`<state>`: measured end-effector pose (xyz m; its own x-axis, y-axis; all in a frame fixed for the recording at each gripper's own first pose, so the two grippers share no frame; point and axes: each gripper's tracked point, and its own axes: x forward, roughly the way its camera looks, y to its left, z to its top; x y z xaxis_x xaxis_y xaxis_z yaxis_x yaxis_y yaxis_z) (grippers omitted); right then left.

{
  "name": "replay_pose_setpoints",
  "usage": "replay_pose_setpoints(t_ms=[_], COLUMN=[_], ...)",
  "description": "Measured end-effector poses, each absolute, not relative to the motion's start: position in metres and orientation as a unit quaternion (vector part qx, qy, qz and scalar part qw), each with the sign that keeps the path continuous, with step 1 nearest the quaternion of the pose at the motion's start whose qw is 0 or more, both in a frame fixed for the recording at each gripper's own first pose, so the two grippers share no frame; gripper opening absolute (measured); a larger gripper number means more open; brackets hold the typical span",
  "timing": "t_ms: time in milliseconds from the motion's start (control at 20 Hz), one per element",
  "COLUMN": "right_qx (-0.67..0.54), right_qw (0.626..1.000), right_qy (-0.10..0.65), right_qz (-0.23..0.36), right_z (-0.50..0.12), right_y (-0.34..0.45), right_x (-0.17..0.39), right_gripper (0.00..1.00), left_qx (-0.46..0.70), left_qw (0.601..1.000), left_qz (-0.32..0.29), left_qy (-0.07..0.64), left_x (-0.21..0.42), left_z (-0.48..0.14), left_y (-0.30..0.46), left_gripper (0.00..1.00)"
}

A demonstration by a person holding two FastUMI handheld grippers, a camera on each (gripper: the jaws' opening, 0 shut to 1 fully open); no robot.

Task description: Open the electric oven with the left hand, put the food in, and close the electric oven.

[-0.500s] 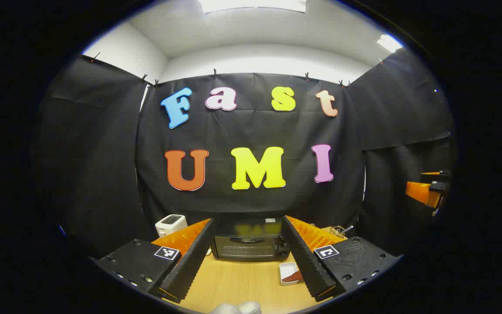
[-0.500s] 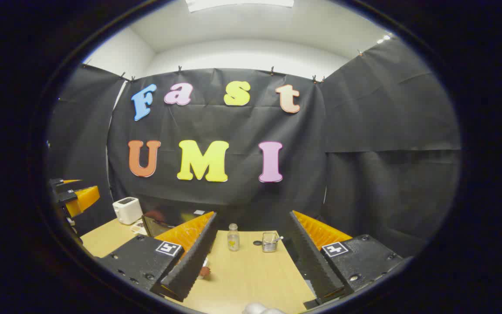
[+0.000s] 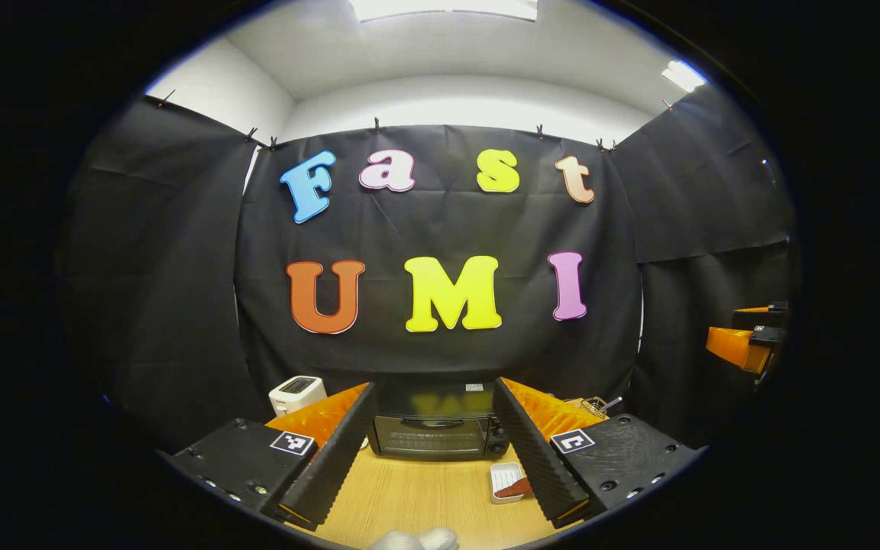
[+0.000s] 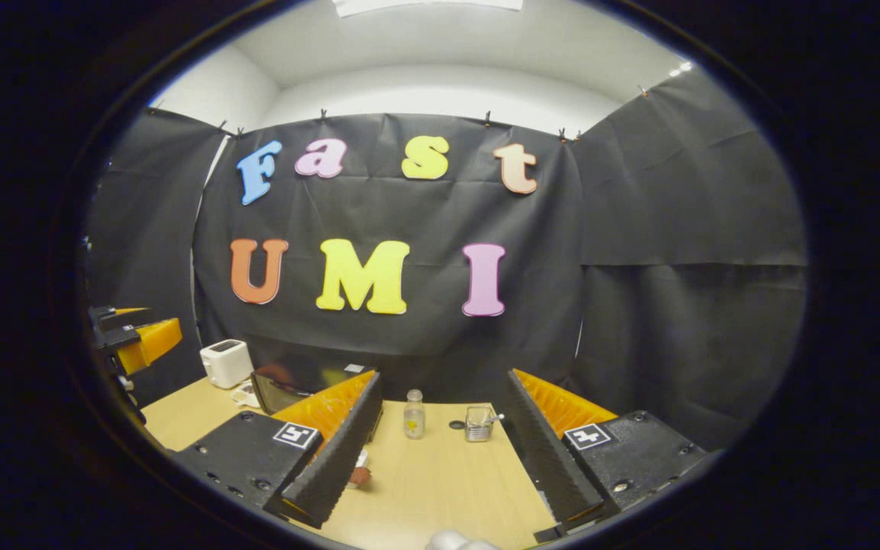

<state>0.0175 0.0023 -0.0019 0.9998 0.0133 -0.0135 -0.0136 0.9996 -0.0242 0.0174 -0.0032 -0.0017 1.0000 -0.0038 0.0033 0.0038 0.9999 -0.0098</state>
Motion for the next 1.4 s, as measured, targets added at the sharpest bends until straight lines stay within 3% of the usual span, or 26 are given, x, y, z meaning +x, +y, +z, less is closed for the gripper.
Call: replay_pose_setpoints(t_ms=[500,1050,1400], right_qx=[0.001,-0.020,-0.034], right_qw=[1.000,0.995,0.993], right_qy=[0.006,0.052,0.053], right_qz=[-0.013,-0.077,-0.100], right_z=[0.002,-0.004,-0.005], right_y=[-0.019,-0.048,-0.057], right_x=[0.037,0.011,-0.006], right_gripper=[1.00,1.00,1.00], left_qx=[-0.003,-0.013,-0.005], left_qw=[1.000,0.995,0.989], left_qz=[-0.001,-0.002,0.004], left_qy=[-0.001,0.096,0.149], left_x=[0.083,0.241,0.294], left_z=[-0.020,-0.149,-0.217], left_y=[-0.006,-0.014,0.003], left_gripper=[0.96,0.97,0.97])
